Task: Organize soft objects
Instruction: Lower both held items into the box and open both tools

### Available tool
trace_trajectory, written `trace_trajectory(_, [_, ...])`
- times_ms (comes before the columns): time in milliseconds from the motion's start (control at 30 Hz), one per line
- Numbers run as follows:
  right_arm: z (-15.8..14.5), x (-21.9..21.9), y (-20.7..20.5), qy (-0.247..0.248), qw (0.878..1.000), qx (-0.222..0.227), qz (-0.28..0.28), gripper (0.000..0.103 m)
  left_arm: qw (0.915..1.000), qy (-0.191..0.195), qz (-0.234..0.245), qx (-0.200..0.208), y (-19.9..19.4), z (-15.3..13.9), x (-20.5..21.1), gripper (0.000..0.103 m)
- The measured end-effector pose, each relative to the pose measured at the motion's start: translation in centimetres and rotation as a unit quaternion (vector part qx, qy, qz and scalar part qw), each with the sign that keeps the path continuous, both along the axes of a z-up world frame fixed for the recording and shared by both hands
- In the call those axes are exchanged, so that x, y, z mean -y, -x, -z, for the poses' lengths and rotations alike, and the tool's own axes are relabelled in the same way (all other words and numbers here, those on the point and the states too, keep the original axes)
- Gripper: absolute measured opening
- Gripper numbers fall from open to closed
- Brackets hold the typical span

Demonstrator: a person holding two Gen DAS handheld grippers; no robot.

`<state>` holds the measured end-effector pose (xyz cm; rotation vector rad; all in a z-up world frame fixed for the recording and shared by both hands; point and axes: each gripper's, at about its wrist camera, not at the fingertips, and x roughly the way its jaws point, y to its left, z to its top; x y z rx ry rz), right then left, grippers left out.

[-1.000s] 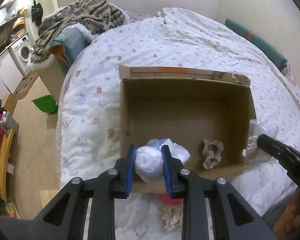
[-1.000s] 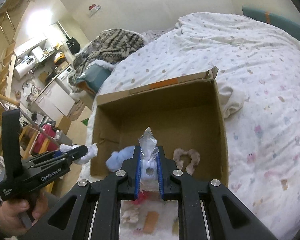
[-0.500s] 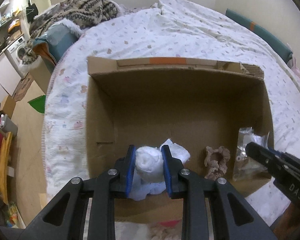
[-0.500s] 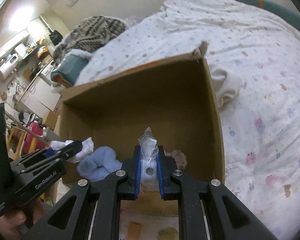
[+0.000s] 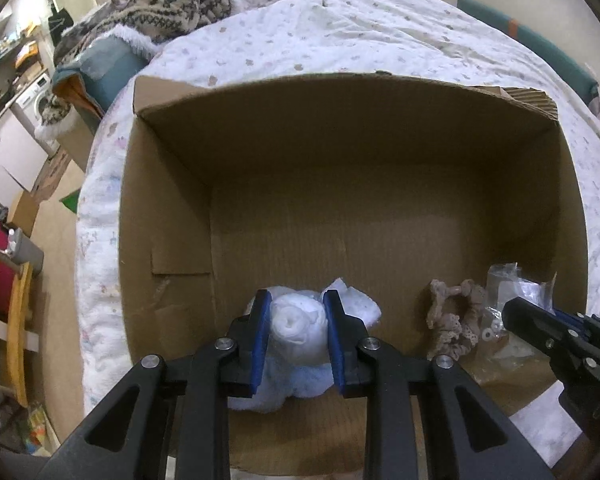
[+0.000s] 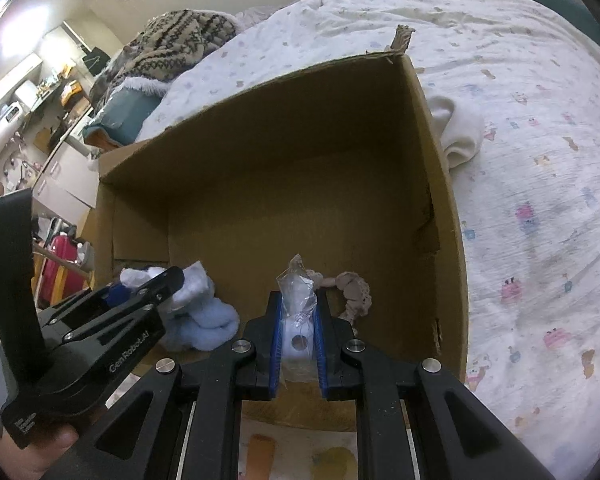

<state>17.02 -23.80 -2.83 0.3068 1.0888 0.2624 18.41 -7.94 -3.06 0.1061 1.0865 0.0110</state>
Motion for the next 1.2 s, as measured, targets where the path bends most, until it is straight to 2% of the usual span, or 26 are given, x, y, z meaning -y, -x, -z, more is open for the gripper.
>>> trace_trajectory(367, [0.3, 0.0, -0.3, 0.001, 1.0, -0.011, 0.009, 0.016, 0.9999, -0.006, 0.014, 0.002, 0.1, 0.2, 0.6, 0.024])
trace_trajectory(633, [0.3, 0.3, -0.4, -0.004, 1.0, -0.013, 0.021, 0.016, 0.9998, -0.004, 0.02, -0.009, 0.0, 0.1, 0.5, 0.029])
trace_trajectory(833, [0.1, 0.2, -0.3, -0.002, 1.0, -0.005, 0.018, 0.016, 0.9998, -0.009, 0.019, -0.006, 0.3, -0.2, 0.3, 0.051])
trace_trajectory(900, [0.0, 0.1, -0.3, -0.003, 1.0, -0.002, 0.015, 0.016, 0.9998, -0.008, 0.019, -0.006, 0.3, -0.4, 0.2, 0.063])
trace_trajectory(1000, [-0.3, 0.0, -0.4, 0.0, 1.0, 0.004, 0.011, 0.018, 0.9999, -0.003, 0.01, -0.006, 0.4, -0.6, -0.1, 0.068])
trace_trajectory(1067, [-0.5, 0.0, -0.3, 0.008, 1.0, 0.009, 0.007, 0.024, 1.0, 0.001, 0.006, -0.005, 0.4, -0.9, -0.3, 0.068])
trace_trajectory(1133, [-0.7, -0.2, -0.1, 0.036, 0.999, 0.017, 0.007, 0.033, 1.0, -0.005, 0.0, 0.003, 0.5, -1.2, -0.4, 0.069])
trace_trajectory(1200, [-1.0, -0.1, 0.1, 0.037, 0.999, 0.022, 0.011, 0.054, 0.9999, -0.011, -0.003, 0.006, 0.5, -1.4, -0.4, 0.069])
